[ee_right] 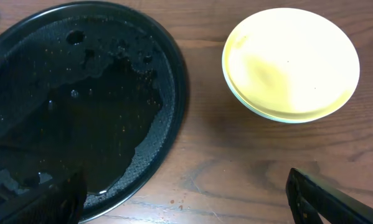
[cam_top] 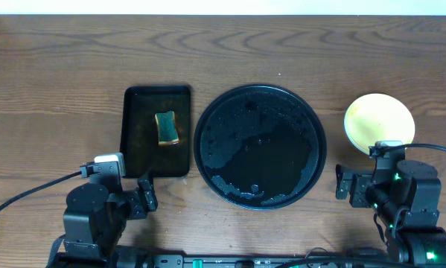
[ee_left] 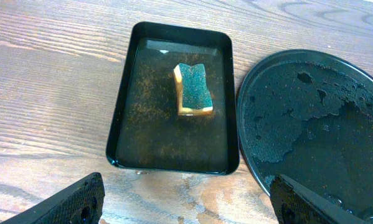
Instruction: Clean dirty plates on tray and stack at the side
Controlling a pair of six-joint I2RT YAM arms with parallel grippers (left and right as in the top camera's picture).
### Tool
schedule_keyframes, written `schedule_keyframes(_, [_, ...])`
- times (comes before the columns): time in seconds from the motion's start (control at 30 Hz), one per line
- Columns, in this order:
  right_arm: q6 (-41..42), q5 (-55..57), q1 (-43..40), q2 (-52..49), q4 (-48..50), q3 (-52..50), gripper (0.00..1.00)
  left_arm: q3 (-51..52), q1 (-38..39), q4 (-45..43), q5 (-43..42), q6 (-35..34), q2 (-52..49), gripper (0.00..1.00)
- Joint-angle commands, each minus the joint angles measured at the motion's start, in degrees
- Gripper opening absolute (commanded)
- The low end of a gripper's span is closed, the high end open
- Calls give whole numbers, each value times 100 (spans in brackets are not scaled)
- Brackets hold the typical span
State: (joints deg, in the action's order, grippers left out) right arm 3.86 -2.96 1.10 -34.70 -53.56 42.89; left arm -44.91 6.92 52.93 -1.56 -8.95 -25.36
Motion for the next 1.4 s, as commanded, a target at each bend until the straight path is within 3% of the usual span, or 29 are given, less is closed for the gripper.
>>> schedule_keyframes(0.0, [-157, 192, 44, 284, -15, -96, 99, 33, 20, 17, -57, 76, 11, 85])
schedule_keyframes(0.2, [-221, 57, 44, 1521, 584, -529, 99, 33, 20, 17, -57, 76, 11, 85])
schedule_keyframes(0.43, [-221, -442, 42, 2962, 1980, -1843, 99, 33, 20, 17, -57, 79, 11, 85])
schedule_keyframes(0.77, [-247, -374, 22, 3438, 5176, -3641, 99, 33, 20, 17, -57, 76, 11, 86])
schedule_keyframes(0.87, [-245, -238, 22, 3440, 5748, -4074, 99, 33, 20, 17, -57, 76, 11, 86])
schedule_keyframes(1.07, [-245, -138, 35, 3440, 4970, -4260, 99, 33, 20, 17, -57, 76, 11, 86])
schedule_keyframes(1.37, [-236, -96, 37, 3436, 4955, -4258, 99, 33, 20, 17, -57, 79, 11, 86])
